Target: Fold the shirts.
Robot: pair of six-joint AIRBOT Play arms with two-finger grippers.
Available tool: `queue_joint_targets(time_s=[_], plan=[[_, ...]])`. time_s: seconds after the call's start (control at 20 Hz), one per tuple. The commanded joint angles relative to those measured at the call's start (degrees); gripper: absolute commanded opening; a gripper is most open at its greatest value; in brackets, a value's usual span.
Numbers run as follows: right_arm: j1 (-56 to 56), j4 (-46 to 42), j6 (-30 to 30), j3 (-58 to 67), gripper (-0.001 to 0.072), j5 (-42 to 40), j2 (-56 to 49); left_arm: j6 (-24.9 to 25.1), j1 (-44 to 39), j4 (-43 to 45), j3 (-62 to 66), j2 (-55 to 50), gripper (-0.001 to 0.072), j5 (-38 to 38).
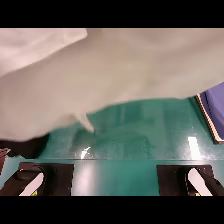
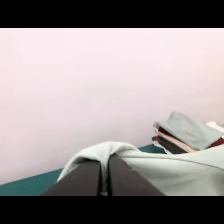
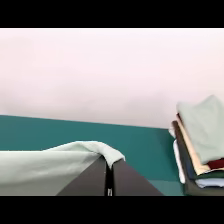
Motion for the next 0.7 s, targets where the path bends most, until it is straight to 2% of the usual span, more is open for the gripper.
queue_joint_targets(time_s=[0.0, 0.15, 0.45, 0.55, 0.65], plan=[[0.1, -3.5, 2.5, 2.3, 0.0015, 2.2, -1.5, -0.4, 0.0, 2.8, -2.5, -0.4, 0.0024, 1.0], [0.2, -3.4, 3.1, -6.4, 0.0015, 3.5, -3.5, -0.4, 0.0, 6.8, -14.7, -2.2, 0.0025, -0.1], [8.6, -8.5, 3.2, -20.5, 0.0015, 5.9, -19.0, -0.4, 0.0, 4.5, -36.1, -16.8, 0.0026, -2.8], [11.7, -9.0, 3.2, -24.0, 0.0014, 4.6, -26.0, -0.2, 0.0, 4.5, -39.2, -24.3, 0.0026, -1.0], [14.0, -9.0, 3.2, -25.3, 0.0015, 0.9, -33.7, 0.1, 0.0, 4.4, -39.6, -32.4, 0.0026, 4.3]])
